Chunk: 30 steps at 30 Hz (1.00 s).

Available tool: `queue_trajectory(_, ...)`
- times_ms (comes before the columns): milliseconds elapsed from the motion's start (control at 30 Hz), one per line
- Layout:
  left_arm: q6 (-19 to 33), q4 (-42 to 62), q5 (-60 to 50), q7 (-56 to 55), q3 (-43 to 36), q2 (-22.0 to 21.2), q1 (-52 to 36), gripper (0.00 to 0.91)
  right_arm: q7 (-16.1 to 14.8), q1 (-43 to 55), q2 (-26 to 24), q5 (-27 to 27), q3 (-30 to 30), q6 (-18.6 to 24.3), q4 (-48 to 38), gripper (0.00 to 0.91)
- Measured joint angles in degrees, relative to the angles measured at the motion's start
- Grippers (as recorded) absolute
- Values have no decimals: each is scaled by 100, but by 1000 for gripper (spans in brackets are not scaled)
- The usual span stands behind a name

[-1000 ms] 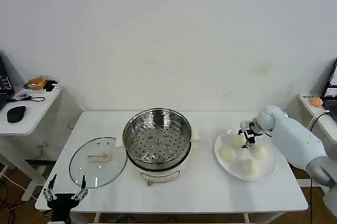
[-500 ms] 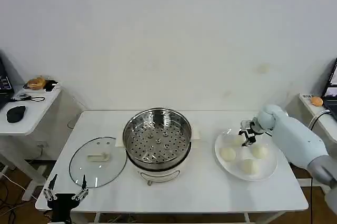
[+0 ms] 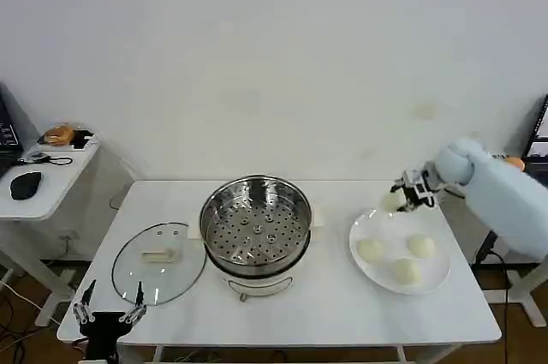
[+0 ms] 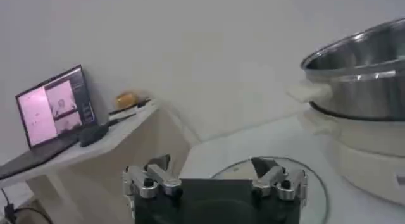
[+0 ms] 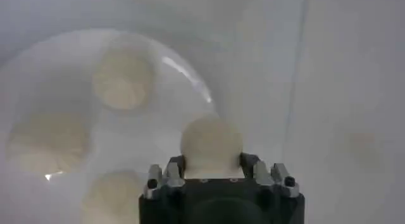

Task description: Take steamed baozi put them in steamer then cover it.

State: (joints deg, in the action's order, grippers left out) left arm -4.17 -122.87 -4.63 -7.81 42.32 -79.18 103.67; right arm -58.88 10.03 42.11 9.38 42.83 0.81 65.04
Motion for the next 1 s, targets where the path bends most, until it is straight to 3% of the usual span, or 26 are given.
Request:
queue_trajectory(233, -5, -56, 77, 0, 11, 27, 31, 907, 74, 982, 173, -552, 656, -61, 413, 595)
queue_trajectory(567, -12, -67, 130, -1, 54, -4, 33, 907, 182, 1737, 888, -1227, 1459, -27, 823, 595)
queue_trajectory(1000, -16, -77, 195, -2, 237, -57, -35, 907, 353, 1821, 1981, -1256, 2199, 417, 963, 595)
